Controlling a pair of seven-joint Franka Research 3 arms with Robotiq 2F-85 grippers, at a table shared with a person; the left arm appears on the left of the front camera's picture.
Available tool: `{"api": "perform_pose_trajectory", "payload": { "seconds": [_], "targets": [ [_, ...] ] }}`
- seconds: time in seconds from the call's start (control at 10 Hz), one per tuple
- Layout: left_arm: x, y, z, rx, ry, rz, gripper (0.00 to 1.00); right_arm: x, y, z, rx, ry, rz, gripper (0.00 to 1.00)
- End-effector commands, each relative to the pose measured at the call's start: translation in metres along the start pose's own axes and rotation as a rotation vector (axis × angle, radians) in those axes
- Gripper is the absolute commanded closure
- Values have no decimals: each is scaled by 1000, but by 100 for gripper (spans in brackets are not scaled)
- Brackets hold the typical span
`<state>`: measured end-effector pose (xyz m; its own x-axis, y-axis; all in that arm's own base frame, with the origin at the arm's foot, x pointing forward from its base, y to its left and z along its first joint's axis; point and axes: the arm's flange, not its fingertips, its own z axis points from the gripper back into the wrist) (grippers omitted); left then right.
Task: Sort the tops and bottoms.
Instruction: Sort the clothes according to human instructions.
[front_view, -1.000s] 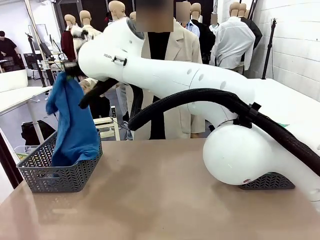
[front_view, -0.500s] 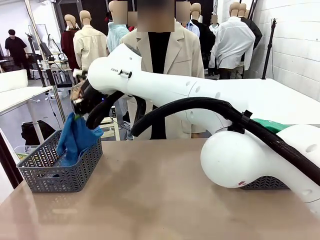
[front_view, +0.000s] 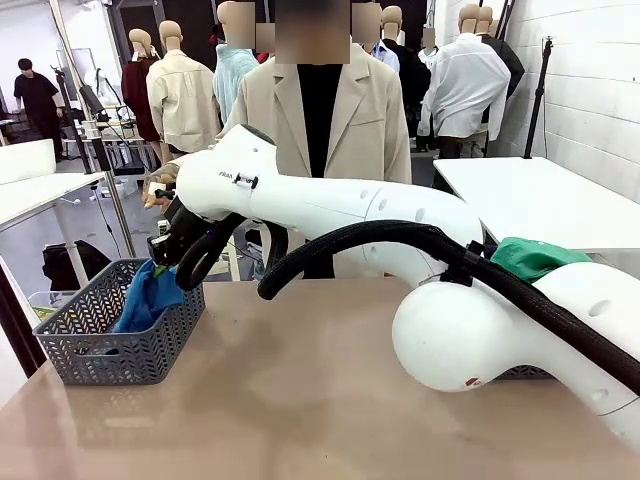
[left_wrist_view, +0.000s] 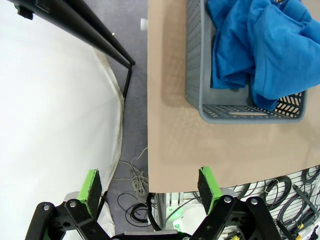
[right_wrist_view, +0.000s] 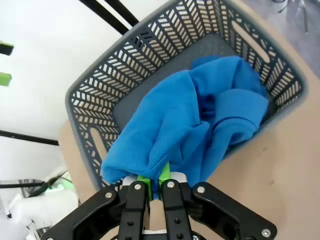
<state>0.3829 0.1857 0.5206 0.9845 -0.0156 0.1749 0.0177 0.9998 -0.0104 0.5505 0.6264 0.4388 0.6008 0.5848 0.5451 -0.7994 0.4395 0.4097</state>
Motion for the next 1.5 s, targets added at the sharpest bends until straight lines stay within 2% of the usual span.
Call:
{"api": "perform_pose_trajectory", "payload": {
  "seconds": [0.0, 0.2, 0.3, 0.7, 0.9, 1.0, 1.1, 1.3, 1.4],
  "targets": [
    [-1, 2, 1, 5, 7, -3, 0, 273, -37, -98, 31, -10, 9, 58],
    [-1, 2, 1, 5, 7, -3, 0, 269, -30, -88, -2, -15, 11, 20],
    [-1, 2, 1, 5, 7, -3, 0, 263, -16, -75, -17, 16, 26, 0],
    [-1, 2, 1, 5, 7, -3, 0, 218, 35, 10, -48, 234, 103, 0],
    [-1, 2, 1, 5, 7, -3, 0, 181, 54, 61, -148, 195, 114, 0],
    [-1, 2, 1, 5, 7, -3, 0, 158, 58, 86, -280, 189, 111, 0],
    [-1, 2, 1, 5, 7, -3, 0, 122, 56, 118, -393, 206, 44, 0],
    [-1, 2, 1, 5, 7, -3, 0, 46, 43, 163, -558, 355, -157, 0],
    [-1, 2, 1, 5, 7, -3, 0, 8, 36, 176, -594, 453, -258, 0]
  ]
}}
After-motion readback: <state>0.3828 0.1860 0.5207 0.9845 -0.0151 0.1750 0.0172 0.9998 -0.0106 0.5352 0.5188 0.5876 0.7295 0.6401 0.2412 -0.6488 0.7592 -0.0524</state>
